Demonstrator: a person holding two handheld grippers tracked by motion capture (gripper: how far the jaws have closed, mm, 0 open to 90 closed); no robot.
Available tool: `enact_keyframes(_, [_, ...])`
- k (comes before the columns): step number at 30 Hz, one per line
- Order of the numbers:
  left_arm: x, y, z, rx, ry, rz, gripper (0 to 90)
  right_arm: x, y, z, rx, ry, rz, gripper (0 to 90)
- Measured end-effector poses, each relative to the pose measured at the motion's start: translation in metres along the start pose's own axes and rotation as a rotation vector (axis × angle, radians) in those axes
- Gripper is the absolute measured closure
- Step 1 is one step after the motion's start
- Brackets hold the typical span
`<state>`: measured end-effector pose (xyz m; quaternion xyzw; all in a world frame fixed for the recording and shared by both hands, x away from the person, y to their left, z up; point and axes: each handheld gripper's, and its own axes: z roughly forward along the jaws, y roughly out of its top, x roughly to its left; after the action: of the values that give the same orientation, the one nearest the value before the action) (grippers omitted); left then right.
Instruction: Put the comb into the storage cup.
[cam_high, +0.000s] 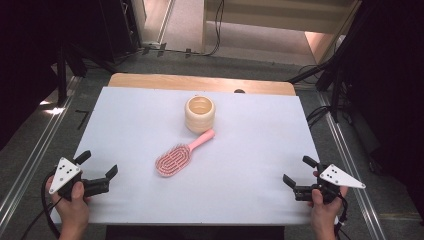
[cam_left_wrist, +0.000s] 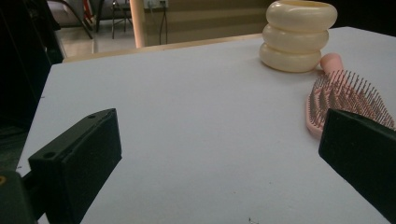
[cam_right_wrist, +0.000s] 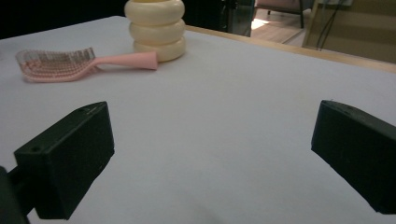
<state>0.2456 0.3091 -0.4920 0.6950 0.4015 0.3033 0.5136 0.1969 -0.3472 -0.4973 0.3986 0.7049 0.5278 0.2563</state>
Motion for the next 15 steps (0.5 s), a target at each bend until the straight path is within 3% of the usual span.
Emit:
enact_keyframes(2, [0.001, 0.0, 0.0, -0.001, -0.011, 0.002, 0.0, 0.004, 0.006, 0.002, 0.004, 0.021, -0.01, 0.0])
enact_keyframes(3, [0.0, 0.0, 0.001, 0.0, -0.01, 0.004, 0.0, 0.007, 0.011, 0.004, 0.0, 0.062, 0.0, 0.0])
enact_keyframes(4, [0.0, 0.0, 0.001, 0.005, -0.015, 0.009, 0.0, 0.007, 0.011, 0.004, 0.0, 0.062, 0.0, 0.0])
enact_keyframes(5, [-0.001, 0.0, 0.002, 0.008, -0.015, 0.016, 0.0, 0.009, 0.018, 0.007, -0.004, 0.094, 0.014, 0.0])
enact_keyframes(10, [-0.002, 0.002, 0.007, 0.014, -0.031, 0.034, 0.0, 0.017, 0.029, 0.014, 0.017, 0.127, -0.002, 0.0])
enact_keyframes(13, [-0.003, 0.001, 0.006, 0.015, -0.037, 0.042, 0.0, 0.023, 0.036, 0.021, 0.052, 0.155, -0.035, 0.0])
enact_keyframes(15, [-0.003, 0.001, 0.006, 0.01, -0.04, 0.036, 0.0, 0.026, 0.041, 0.025, 0.063, 0.156, -0.049, 5.1])
